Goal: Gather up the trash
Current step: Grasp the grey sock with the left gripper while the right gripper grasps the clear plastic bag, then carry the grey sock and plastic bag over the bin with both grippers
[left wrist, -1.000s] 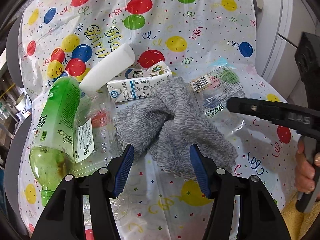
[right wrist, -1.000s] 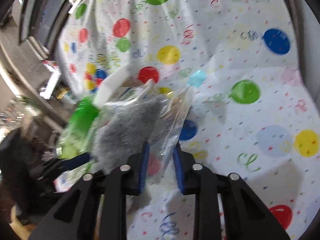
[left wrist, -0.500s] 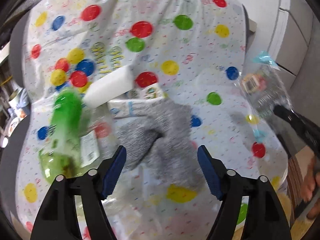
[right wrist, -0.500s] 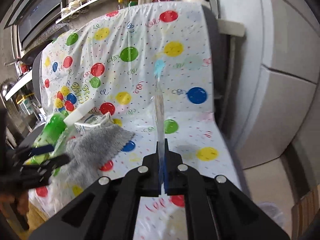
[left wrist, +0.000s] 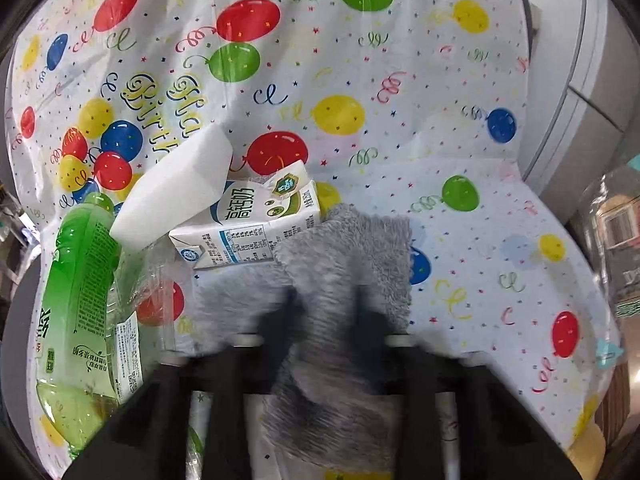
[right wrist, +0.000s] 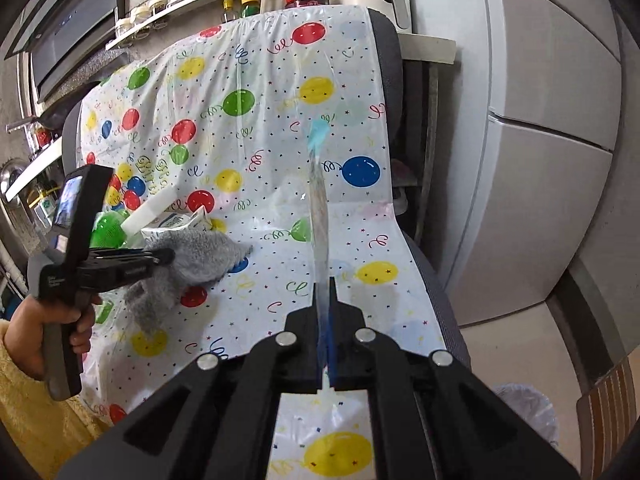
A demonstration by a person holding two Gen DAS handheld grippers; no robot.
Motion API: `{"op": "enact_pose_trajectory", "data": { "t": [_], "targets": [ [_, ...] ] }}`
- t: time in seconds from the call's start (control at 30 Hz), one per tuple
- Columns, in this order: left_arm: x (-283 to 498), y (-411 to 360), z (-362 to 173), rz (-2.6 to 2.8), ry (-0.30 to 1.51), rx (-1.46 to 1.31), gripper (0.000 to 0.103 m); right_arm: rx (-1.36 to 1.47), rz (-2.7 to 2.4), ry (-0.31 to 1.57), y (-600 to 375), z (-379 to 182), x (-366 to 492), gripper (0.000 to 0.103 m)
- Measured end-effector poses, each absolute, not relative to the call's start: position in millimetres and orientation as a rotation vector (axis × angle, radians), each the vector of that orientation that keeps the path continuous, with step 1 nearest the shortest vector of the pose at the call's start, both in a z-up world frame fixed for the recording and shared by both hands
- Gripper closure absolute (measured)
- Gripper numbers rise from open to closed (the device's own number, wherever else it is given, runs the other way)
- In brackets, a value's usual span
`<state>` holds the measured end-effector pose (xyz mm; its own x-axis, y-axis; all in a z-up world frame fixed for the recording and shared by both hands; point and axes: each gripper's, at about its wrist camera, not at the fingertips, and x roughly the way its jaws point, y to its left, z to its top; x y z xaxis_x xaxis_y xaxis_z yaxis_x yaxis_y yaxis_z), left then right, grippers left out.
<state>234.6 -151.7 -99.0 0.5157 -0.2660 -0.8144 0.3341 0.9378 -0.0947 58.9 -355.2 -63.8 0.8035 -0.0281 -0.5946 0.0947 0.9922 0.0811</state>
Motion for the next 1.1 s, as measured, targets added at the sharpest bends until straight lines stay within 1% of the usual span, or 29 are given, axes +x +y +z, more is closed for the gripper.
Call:
{"op": "enact_pose_trajectory", "data": {
  "t": [0.07, 0.27, 0.4, 0.57, 0.67, 0.87, 1.1],
  "targets": [
    [224.3, -144.0, -87.2, -0.396, 0.93, 0.037, 0.096, 0.123, -0.064, 0.628, -357.1, -60.6, 54.7, 0.101],
    [175.5, -124.1, -41.8, -0.508, 0.821, -0.077, 0.096, 0.171, -0.084, 0.6, -365.7, -47.0, 35.1, 0.101],
    [147.6, -120.6, -24.5, -0.533, 0.777, -0.112, 0.096, 0.185, -0.114, 0.593, -376.4, -40.7, 16.4, 0.101],
    [123.1, -124.8, -16.4, -0.491, 0.753, -0.052, 0.096, 0.181, -0.177, 0.596, -390.1, -36.8, -13.0, 0.101],
    [114.0, -130.3, -20.7, -0.503, 0.759, -0.032, 0.096, 0.189, -0.211, 0.603, -398.1, -38.2, -29.6, 0.101],
    [87.1, -164.0, -27.4, -0.656, 0.775, -0.045, 0.096, 0.239, -0.306, 0.612, -422.9, -47.5, -78.3, 0.101],
    [43.3, -231.3, -22.5, -0.86, 0.743, -0.014, 0.096, 0.282, -0.432, 0.599, -456.7, -52.1, -141.1, 0.101]
  ]
}}
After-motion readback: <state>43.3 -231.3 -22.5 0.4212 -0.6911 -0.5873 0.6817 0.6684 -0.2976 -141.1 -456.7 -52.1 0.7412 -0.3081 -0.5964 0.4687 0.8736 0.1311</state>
